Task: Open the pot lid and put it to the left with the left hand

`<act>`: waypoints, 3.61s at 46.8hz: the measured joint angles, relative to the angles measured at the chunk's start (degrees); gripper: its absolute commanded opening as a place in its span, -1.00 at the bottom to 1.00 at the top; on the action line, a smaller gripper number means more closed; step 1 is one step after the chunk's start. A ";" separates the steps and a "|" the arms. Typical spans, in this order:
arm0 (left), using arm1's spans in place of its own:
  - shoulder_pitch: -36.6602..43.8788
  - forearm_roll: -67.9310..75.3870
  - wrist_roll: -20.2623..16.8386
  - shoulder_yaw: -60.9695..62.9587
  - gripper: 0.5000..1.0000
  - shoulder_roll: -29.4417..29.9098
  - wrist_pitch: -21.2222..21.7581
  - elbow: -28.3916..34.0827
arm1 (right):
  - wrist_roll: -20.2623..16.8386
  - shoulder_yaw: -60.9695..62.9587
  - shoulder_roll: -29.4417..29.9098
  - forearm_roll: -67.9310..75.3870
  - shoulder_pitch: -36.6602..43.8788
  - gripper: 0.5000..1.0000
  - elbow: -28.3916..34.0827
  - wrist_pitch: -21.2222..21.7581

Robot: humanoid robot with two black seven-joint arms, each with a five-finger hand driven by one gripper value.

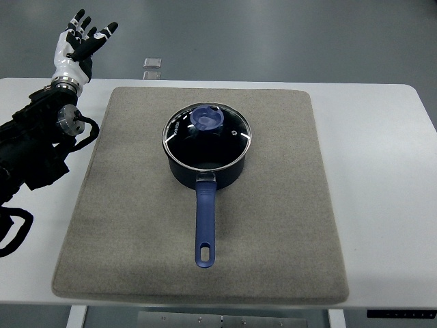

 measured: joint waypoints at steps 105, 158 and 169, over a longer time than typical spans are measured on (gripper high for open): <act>-22.75 64.67 -8.23 13.58 0.95 8.17 -17.12 -20.24 | 0.00 0.00 0.00 0.00 -0.01 0.67 -0.03 0.00; -30.95 103.18 -8.20 23.16 0.99 20.19 -21.88 -47.17 | 0.00 0.00 0.00 0.00 0.00 0.67 -0.02 0.00; -32.42 102.44 -8.20 22.96 0.99 20.44 -25.14 -47.44 | 0.00 0.00 0.00 0.00 0.01 0.67 -0.03 0.00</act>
